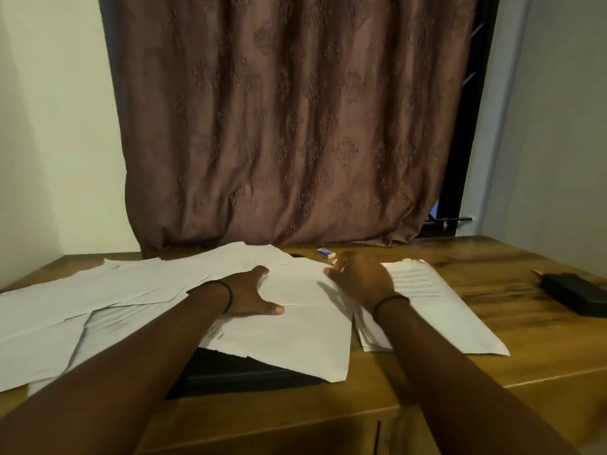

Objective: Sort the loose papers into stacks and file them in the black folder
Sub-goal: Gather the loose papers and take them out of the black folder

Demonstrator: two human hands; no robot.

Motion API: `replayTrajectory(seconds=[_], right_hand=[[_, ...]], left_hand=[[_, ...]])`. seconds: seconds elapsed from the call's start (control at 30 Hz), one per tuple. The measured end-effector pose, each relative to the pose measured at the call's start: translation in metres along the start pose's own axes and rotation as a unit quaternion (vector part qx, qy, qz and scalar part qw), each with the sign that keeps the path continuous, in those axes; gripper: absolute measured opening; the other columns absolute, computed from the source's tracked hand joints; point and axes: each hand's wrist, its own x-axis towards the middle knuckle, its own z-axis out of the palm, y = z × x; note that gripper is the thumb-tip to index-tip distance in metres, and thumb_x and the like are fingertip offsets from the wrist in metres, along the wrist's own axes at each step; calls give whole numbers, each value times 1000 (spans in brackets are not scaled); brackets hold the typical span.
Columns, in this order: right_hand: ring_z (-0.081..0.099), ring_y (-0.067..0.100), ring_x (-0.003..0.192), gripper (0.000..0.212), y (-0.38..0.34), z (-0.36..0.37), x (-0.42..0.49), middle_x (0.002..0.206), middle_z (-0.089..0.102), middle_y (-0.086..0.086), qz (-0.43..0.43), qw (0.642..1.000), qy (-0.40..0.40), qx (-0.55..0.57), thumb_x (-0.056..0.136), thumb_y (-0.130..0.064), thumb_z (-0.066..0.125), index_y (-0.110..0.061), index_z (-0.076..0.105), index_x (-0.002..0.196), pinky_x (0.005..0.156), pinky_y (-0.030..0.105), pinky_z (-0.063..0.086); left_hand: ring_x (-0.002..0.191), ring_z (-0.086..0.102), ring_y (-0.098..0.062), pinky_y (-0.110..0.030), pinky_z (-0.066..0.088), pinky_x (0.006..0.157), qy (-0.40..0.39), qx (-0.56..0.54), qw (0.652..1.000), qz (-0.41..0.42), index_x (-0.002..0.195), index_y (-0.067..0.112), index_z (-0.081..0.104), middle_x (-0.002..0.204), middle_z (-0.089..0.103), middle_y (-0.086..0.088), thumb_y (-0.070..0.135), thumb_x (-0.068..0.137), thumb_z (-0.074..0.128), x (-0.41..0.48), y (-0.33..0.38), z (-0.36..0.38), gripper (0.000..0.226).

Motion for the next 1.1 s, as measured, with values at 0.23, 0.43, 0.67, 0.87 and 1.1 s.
replayTrajectory(seconds=[0.23,0.43,0.67,0.87,1.1], right_hand=[[58,13,100,54,-33,32,-10,112,67,-8,-40,991,-130,-16,80,-73,56,-31,63,112,81,29,46],[54,20,120,67,-41,13,-9,139,55,-4,-70,976,-191,-80,81,-65,65,-34,46,137,94,32,45],[66,26,89,24,-58,-1,-3,102,71,7,-99,985,132,-43,101,-31,47,-18,66,107,76,32,52],[66,26,94,32,-56,-44,3,109,71,8,-112,975,189,11,103,-33,45,-16,66,118,81,32,49],[56,18,77,30,-25,-76,9,94,71,7,-77,956,263,105,101,-32,47,-13,71,103,71,24,37]], left_hand=[[134,43,-25,-33,32,109,119,119,984,52,147,29,36,150,43,-4,29,98,47,-5,0,9,50],[98,64,-26,-32,47,85,268,213,939,31,106,24,67,103,70,-3,18,85,59,-1,-10,1,23],[110,53,-41,-53,38,103,500,97,861,-17,117,8,58,117,58,-22,33,75,78,3,-19,-20,53],[99,60,-35,-43,49,85,510,-22,860,-18,109,7,65,109,64,-18,41,79,76,0,-29,-22,47],[103,64,-29,-43,54,90,482,-223,844,76,120,15,60,114,66,-9,41,84,69,-1,-3,-37,45]])
